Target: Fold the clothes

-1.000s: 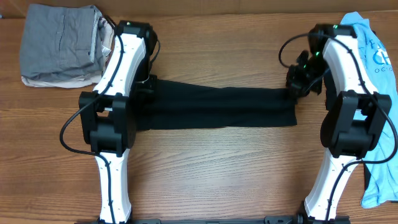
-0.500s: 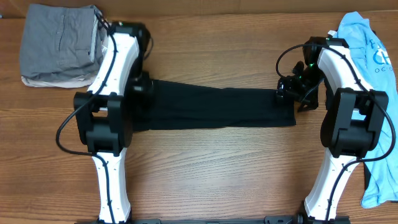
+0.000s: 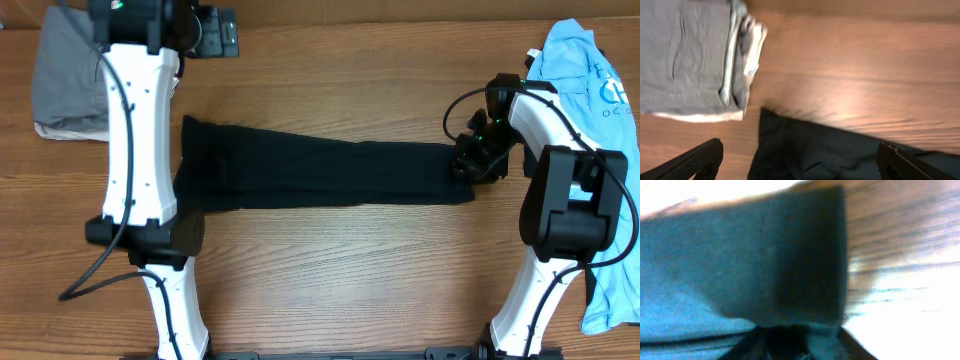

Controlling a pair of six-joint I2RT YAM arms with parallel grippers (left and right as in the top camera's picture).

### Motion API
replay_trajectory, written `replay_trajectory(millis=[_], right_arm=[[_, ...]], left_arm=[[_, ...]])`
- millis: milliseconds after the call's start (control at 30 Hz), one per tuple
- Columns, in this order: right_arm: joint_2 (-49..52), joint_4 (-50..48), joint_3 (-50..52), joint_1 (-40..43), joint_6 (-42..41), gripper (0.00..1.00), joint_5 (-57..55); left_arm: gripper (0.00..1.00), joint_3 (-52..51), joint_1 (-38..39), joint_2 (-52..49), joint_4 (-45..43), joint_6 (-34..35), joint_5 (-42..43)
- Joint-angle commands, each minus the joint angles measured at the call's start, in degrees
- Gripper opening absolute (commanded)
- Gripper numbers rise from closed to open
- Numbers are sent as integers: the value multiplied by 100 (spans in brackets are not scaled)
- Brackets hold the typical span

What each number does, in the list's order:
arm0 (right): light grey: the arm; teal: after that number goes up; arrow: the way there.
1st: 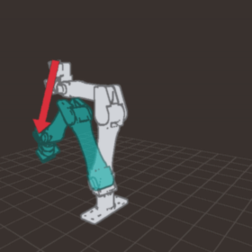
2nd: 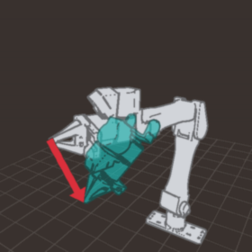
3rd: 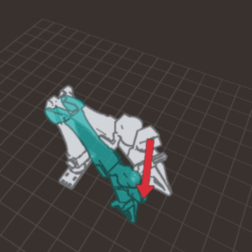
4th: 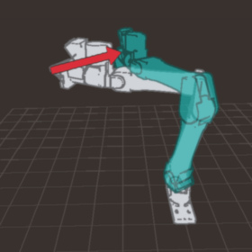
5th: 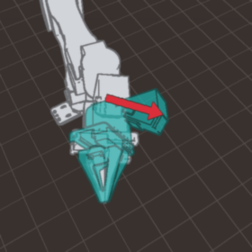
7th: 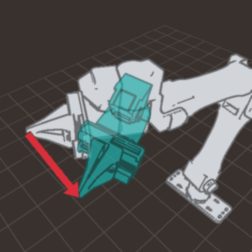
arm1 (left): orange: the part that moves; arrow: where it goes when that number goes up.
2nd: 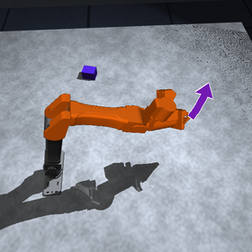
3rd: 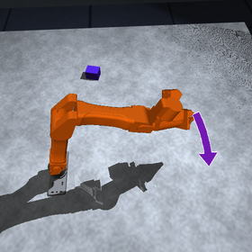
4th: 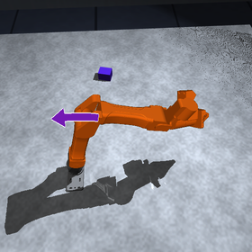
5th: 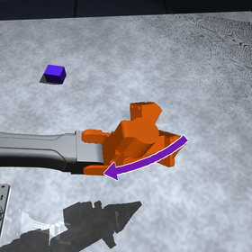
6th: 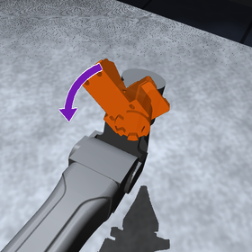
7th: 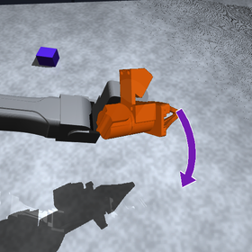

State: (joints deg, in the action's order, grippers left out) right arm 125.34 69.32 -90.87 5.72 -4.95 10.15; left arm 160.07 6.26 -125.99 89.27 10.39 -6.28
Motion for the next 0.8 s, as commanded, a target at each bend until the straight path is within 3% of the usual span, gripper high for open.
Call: replay_trajectory(millis=[0, 33, 333, 467, 767], right_arm=[[186, -243, 348, 31, -111, 10, 131], [184, -254, 332, 87, -127, 4, 127], [-238, 439, -426, 1132, -208, 4, 153], [-540, 721, -704, 1453, 125, 4, 595], [-1196, 962, -713, 708, 396, 4, 966]], left_arm=[[100, 210, 13, 76, 22, -13, 295], [100, 212, 13, 79, 20, -13, 295], [100, 208, 13, 76, -15, -315, 466], [100, 208, 9, 76, -92, -315, 466], [100, 83, 7, 66, -146, -402, 463]])
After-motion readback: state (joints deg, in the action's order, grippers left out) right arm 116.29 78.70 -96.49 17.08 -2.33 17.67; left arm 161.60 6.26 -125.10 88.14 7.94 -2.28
